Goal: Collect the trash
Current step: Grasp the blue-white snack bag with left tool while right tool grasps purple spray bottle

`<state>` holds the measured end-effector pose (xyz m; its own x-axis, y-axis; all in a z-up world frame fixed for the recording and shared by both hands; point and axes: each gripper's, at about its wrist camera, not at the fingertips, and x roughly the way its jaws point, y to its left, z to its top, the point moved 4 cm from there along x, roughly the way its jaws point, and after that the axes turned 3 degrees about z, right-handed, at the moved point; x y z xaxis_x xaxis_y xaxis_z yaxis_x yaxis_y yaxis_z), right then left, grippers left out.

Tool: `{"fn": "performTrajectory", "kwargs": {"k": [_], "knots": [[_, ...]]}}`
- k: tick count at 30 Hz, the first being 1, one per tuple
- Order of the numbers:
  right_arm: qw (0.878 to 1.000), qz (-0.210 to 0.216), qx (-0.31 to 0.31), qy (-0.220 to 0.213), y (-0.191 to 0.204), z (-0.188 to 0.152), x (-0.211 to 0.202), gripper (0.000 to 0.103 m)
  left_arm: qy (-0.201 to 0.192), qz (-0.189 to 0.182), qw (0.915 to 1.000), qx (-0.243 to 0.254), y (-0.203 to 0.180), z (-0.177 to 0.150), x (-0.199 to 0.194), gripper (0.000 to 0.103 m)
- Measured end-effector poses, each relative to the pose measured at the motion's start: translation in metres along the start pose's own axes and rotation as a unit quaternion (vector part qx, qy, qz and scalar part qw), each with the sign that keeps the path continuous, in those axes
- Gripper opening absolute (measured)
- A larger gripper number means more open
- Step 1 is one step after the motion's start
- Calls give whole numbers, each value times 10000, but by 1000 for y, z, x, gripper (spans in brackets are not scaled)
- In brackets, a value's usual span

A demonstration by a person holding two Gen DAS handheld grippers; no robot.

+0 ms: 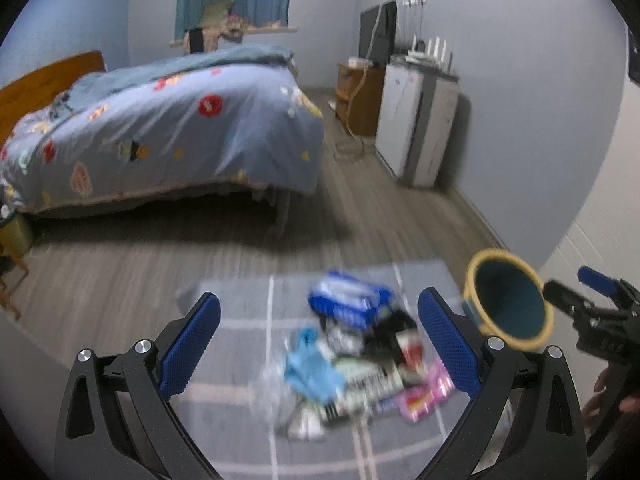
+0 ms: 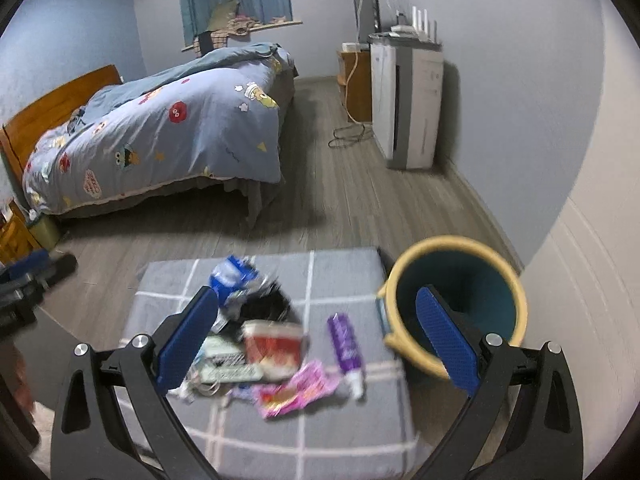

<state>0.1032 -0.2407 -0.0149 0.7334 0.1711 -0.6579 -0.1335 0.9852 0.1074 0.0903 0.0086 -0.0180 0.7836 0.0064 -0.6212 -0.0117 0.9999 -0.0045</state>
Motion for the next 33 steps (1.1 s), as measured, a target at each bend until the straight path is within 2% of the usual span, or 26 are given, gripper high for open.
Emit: {"fn": "performTrajectory", "kwargs": {"k": [2, 4, 6, 7, 10, 13, 16, 20, 24, 25, 27, 29, 30, 33], "knots": [[9997, -154, -176, 106, -7, 7, 20, 98, -141, 52, 9999, 40, -3, 12, 15, 98], [9987, -219, -251, 385, -13, 6, 45, 98, -106, 26, 9998, 158, -7, 16, 34, 98], [9973, -237, -131, 687, -19, 0, 67, 98, 31, 131, 9995, 286, -10, 15, 58, 98], [9960, -116, 35, 887, -24, -6, 81, 98, 9, 210, 9994, 282, -10, 17, 65, 98], [9935, -157, 77, 1124, -29, -14, 103, 98, 12, 212, 9996, 193, -10, 15, 93, 98], [9907, -253, -35, 1337, -33, -24, 126, 98, 773, 162, 9965, 255, -12, 5, 133, 98], [9875, -167, 46, 1569, -38, -37, 147, 97, 1070, 138, 9925, 581, -22, -9, 150, 98], [9788, -186, 47, 2038, -41, -57, 176, 97, 1235, -395, 9886, 760, -35, -20, 164, 98], [9754, 7, 169, 2199, -44, -67, 193, 97, 1366, -741, 9840, 877, -49, -30, 174, 96], [9750, 36, 122, 2219, -44, -68, 196, 96, 1366, -811, 9829, 927, -54, -30, 175, 95], [9734, 48, -4, 2289, -41, -72, 201, 84, 1371, -1001, 9793, 1101, -65, -34, 175, 94], [9706, 107, -15, 2405, -41, -79, 207, 69, 1418, -1121, 9758, 1232, -74, -36, 176, 83], [9685, 179, 42, 2483, -41, -82, 209, 63, 1489, -1184, 9731, 1296, -78, -39, 178, 69], [9645, 265, 81, 2625, -40, -88, 215, 57, 1702, -1232, 9661, 1497, -84, -49, 183, 62]]}}
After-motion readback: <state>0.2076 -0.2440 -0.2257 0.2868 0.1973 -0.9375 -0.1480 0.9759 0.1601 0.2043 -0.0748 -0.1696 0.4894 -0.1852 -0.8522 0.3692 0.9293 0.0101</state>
